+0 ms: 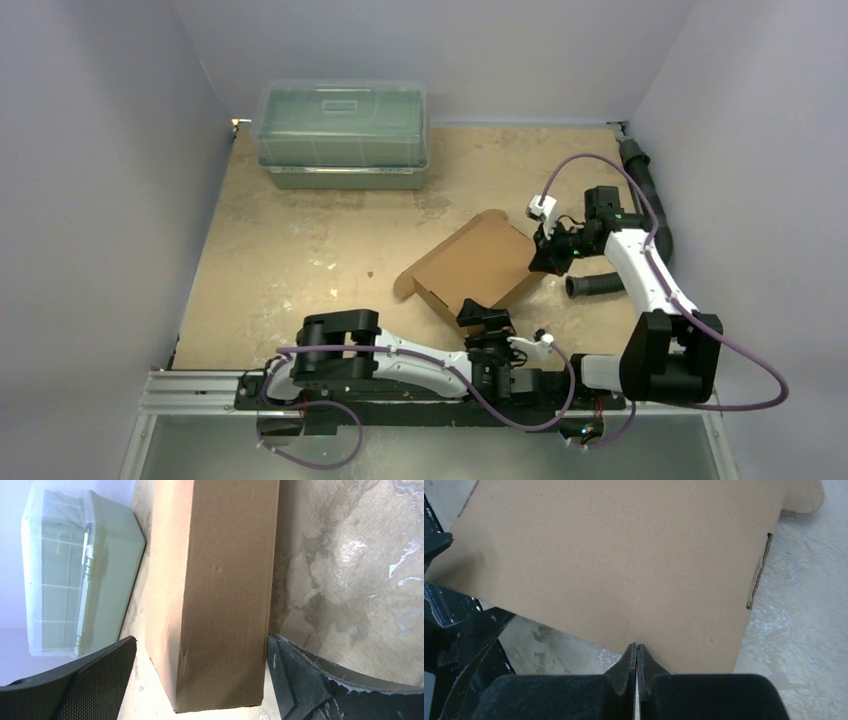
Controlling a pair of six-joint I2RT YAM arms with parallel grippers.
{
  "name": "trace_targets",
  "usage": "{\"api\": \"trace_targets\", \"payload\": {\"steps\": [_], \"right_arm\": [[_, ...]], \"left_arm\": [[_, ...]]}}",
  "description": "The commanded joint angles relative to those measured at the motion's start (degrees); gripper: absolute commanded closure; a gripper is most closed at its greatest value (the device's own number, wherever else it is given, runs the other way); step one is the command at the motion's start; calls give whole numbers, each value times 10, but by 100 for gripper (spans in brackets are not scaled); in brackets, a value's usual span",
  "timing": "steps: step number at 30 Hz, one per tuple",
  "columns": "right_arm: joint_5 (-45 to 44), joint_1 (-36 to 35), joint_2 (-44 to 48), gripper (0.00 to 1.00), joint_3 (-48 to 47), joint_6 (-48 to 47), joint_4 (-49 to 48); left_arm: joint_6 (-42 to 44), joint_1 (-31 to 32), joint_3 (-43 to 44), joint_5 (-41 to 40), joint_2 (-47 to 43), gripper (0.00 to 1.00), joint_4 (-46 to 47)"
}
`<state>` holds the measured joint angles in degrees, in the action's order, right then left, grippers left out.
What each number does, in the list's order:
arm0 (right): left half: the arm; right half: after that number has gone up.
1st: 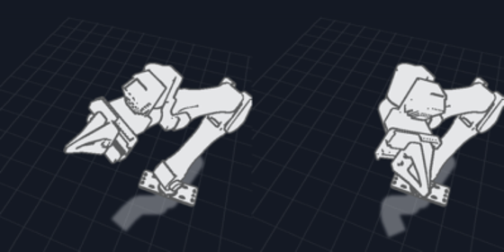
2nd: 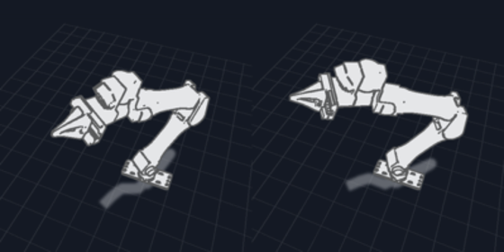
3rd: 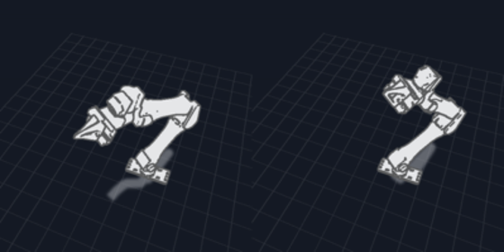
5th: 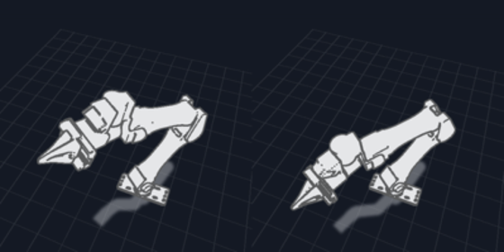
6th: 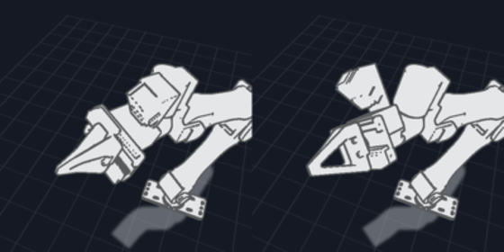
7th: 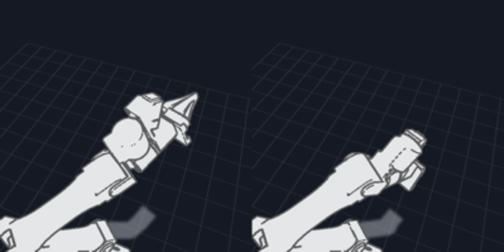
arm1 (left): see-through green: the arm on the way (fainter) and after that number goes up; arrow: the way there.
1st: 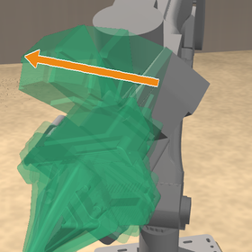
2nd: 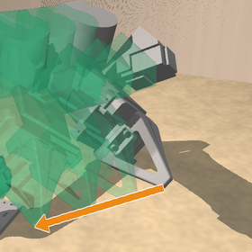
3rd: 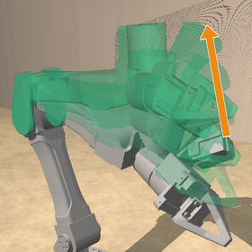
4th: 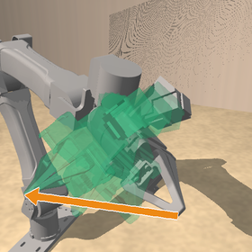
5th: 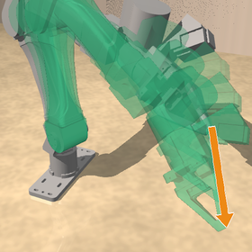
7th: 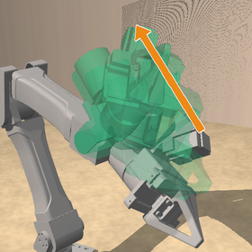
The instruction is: Fold the paper box
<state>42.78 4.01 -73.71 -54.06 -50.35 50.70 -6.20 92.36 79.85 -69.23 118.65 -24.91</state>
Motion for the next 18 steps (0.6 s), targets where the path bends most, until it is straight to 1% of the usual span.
{"api": "trace_targets", "payload": {"steps": [1, 3, 4, 6, 9, 11, 14, 18], "right_arm": [[-40, -31, -19, 100, -7, 28, -27], [-61, -35, -25, 100, -2, 67, -66], [-73, -51, -29, 100, -1, 86, -92], [-97, -60, -34, 97, -1, 130, -129], [-114, -66, -45, 93, -14, 160, -157], [-92, -66, -54, 90, -28, 162, -150], [-44, -66, -54, 80, -36, 155, -134], [-14, -62, -18, 67, -24, 127, -117]], "left_arm": [[-9, 3, -2, 24, -39, 1, 16], [-20, 3, -6, 46, -46, 1, 22], [-26, 3, -10, 64, -51, 1, 28], [-35, 3, -24, 108, -67, 1, 47], [-42, 2, -47, 174, -97, 1, 80], [-51, 3, -54, 205, -109, 1, 84], [-63, 2, -68, 246, -128, 3, 88], [-86, -4, -131, 298, -220, 3, 136]]}}
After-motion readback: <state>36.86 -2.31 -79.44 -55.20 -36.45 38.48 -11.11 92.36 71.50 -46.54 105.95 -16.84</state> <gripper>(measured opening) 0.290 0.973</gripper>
